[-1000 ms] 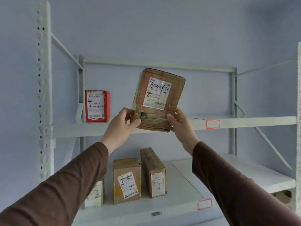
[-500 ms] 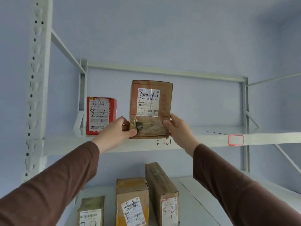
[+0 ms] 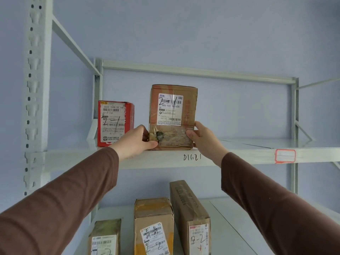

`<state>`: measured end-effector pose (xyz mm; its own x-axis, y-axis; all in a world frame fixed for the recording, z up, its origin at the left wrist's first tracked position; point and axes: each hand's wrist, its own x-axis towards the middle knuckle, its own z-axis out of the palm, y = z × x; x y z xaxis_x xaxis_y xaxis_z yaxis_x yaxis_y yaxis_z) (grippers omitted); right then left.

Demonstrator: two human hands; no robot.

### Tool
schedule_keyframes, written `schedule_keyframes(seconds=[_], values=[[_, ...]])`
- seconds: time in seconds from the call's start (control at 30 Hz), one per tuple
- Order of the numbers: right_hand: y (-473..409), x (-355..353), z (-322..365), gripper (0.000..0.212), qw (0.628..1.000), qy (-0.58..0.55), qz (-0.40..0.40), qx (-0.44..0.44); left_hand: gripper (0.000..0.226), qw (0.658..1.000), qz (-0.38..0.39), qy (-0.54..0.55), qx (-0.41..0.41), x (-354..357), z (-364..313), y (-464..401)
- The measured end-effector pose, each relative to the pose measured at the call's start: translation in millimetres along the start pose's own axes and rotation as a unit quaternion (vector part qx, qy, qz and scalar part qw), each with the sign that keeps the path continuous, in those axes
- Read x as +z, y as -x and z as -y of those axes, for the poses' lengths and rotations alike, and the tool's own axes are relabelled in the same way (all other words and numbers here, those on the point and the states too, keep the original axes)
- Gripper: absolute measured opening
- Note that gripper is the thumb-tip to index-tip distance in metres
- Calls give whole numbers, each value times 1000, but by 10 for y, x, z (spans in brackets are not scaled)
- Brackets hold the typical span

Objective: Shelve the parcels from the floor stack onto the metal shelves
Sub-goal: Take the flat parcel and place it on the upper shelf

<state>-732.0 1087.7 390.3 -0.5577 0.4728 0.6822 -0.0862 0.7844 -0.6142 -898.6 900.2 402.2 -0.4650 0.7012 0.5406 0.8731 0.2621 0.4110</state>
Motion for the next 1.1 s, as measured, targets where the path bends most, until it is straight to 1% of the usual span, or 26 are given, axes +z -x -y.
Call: schedule_keyframes(seconds=[0.17,0.23,0.3,0.33,0.4,0.43,0.47,0.53,0.57,0.67,0.83,1.0,1.1], values=[[-32,13,-39,22,1000,-19,4,4,49,1000,-2,-4,-1,10,27,-28],[-24,0,-23,24,1000,-11,13,4,62,1000,10,11,-5,14,66,-57],[-22,-27,-17,29,999,-2,31,17,84,999,22,35,-5,19,87,-74],[-27,-41,-17,36,999,0,40,24,93,999,23,48,-3,23,88,-81],[-33,-61,-9,59,998,0,47,32,103,998,18,65,9,32,77,-94],[-29,-66,-4,67,998,-3,48,35,103,998,15,63,13,37,70,-105],[-30,-59,5,65,998,-7,48,30,103,998,11,54,18,41,60,-115],[-35,-29,32,49,999,10,45,18,97,999,13,38,33,55,48,-154],[-48,-12,39,44,999,25,40,15,93,998,18,38,38,64,37,-173],[-127,31,33,44,998,53,39,20,80,999,24,27,35,82,19,-226],[-311,125,-39,43,992,109,46,34,76,1000,28,-4,-6,148,48,-363],[-499,198,-98,45,985,153,59,54,65,996,43,-51,-57,186,-8,-537],[-571,225,-102,46,980,178,67,55,66,994,51,-52,-81,207,10,-629]])
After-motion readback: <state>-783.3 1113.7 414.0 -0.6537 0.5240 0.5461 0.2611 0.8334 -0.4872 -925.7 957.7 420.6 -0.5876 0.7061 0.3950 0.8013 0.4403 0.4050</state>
